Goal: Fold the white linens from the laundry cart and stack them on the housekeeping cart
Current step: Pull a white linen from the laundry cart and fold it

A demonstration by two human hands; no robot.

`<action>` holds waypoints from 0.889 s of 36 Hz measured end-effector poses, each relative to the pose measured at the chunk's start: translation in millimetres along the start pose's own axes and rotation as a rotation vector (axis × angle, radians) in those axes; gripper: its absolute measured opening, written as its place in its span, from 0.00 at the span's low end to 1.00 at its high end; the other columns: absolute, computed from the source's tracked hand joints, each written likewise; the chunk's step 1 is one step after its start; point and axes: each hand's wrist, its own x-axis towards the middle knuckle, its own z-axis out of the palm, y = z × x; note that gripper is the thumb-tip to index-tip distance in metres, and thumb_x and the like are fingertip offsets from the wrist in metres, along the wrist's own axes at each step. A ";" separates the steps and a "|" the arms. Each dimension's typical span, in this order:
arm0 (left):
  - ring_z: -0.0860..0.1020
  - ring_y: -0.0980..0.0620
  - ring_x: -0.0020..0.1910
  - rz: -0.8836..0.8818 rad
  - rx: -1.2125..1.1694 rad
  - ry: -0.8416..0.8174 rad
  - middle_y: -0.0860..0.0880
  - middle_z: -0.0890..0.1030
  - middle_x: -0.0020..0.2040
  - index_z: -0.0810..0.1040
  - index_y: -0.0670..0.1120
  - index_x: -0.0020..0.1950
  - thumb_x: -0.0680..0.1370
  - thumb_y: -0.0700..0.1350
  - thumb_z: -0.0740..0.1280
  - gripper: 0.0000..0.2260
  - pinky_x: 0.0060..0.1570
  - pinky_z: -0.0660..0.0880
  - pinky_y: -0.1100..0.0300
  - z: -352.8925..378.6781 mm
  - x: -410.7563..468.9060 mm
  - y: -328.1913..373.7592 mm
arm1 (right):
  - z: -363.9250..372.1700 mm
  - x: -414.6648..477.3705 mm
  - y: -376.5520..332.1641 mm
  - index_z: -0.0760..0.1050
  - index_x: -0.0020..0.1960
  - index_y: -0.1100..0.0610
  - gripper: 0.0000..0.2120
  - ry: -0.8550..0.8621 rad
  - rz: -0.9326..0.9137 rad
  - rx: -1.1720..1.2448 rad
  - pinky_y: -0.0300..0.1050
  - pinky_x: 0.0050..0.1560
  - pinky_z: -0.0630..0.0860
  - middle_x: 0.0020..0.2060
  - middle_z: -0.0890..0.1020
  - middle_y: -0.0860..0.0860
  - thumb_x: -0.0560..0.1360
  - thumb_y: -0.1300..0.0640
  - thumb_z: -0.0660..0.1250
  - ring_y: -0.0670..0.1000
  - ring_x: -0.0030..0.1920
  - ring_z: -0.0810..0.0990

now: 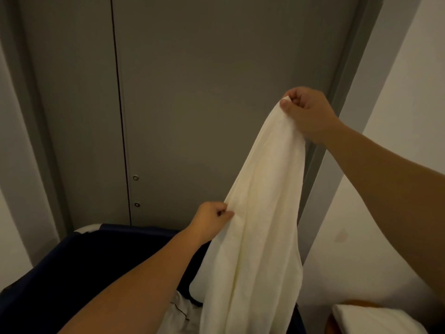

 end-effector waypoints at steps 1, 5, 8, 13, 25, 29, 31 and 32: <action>0.73 0.50 0.35 0.009 0.005 0.033 0.43 0.74 0.35 0.76 0.36 0.41 0.78 0.46 0.68 0.13 0.39 0.72 0.58 -1.2 -0.2 -1.4 | -1.6 0.0 2.1 0.74 0.49 0.54 0.05 0.003 0.013 -0.017 0.35 0.42 0.68 0.42 0.75 0.48 0.80 0.53 0.61 0.43 0.39 0.72; 0.70 0.57 0.32 0.072 0.050 0.147 0.52 0.72 0.33 0.79 0.45 0.44 0.78 0.44 0.67 0.05 0.33 0.67 0.66 -13.9 -2.8 -5.3 | -5.9 -4.5 15.5 0.75 0.53 0.57 0.08 0.023 0.075 -0.051 0.39 0.45 0.69 0.45 0.76 0.51 0.80 0.54 0.61 0.48 0.43 0.73; 0.69 0.58 0.31 0.083 0.074 0.153 0.53 0.72 0.32 0.76 0.48 0.40 0.77 0.43 0.68 0.06 0.33 0.67 0.68 -25.7 -3.6 -9.9 | -3.8 -11.4 29.0 0.75 0.54 0.57 0.10 0.035 0.140 -0.050 0.45 0.49 0.73 0.46 0.76 0.52 0.80 0.52 0.60 0.51 0.46 0.74; 0.74 0.58 0.37 0.025 0.053 0.159 0.53 0.77 0.39 0.74 0.48 0.46 0.78 0.43 0.67 0.03 0.36 0.69 0.68 -40.4 -6.7 -19.9 | 5.6 -21.7 49.0 0.76 0.53 0.57 0.10 0.116 0.244 0.056 0.44 0.48 0.72 0.45 0.76 0.52 0.80 0.52 0.60 0.49 0.43 0.73; 0.74 0.59 0.35 0.086 0.140 0.131 0.55 0.77 0.38 0.78 0.47 0.48 0.82 0.46 0.60 0.08 0.32 0.67 0.70 -35.7 -13.7 -1.8 | 30.6 -40.8 39.2 0.78 0.53 0.60 0.07 -0.080 0.094 -0.036 0.35 0.47 0.64 0.47 0.77 0.50 0.79 0.60 0.63 0.48 0.49 0.74; 0.73 0.62 0.35 0.197 0.174 0.112 0.58 0.75 0.36 0.77 0.48 0.48 0.82 0.44 0.61 0.06 0.32 0.67 0.73 -27.8 -13.4 20.9 | 59.5 -60.6 13.6 0.82 0.53 0.56 0.11 -0.453 -0.027 -0.008 0.26 0.46 0.66 0.46 0.80 0.47 0.73 0.53 0.72 0.43 0.47 0.76; 0.72 0.63 0.33 0.222 0.170 0.105 0.58 0.74 0.35 0.77 0.48 0.48 0.82 0.44 0.61 0.06 0.31 0.66 0.72 -24.0 -14.3 27.3 | 76.2 -70.5 9.3 0.81 0.57 0.52 0.18 -0.623 -0.060 -0.068 0.32 0.53 0.66 0.50 0.78 0.42 0.70 0.47 0.74 0.41 0.52 0.74; 0.72 0.63 0.31 0.228 0.156 0.101 0.57 0.73 0.34 0.78 0.47 0.48 0.82 0.44 0.62 0.06 0.30 0.65 0.72 -22.8 -15.4 28.8 | 83.7 -74.4 9.8 0.80 0.59 0.51 0.20 -0.688 -0.067 -0.086 0.33 0.55 0.66 0.51 0.78 0.41 0.69 0.47 0.75 0.40 0.54 0.74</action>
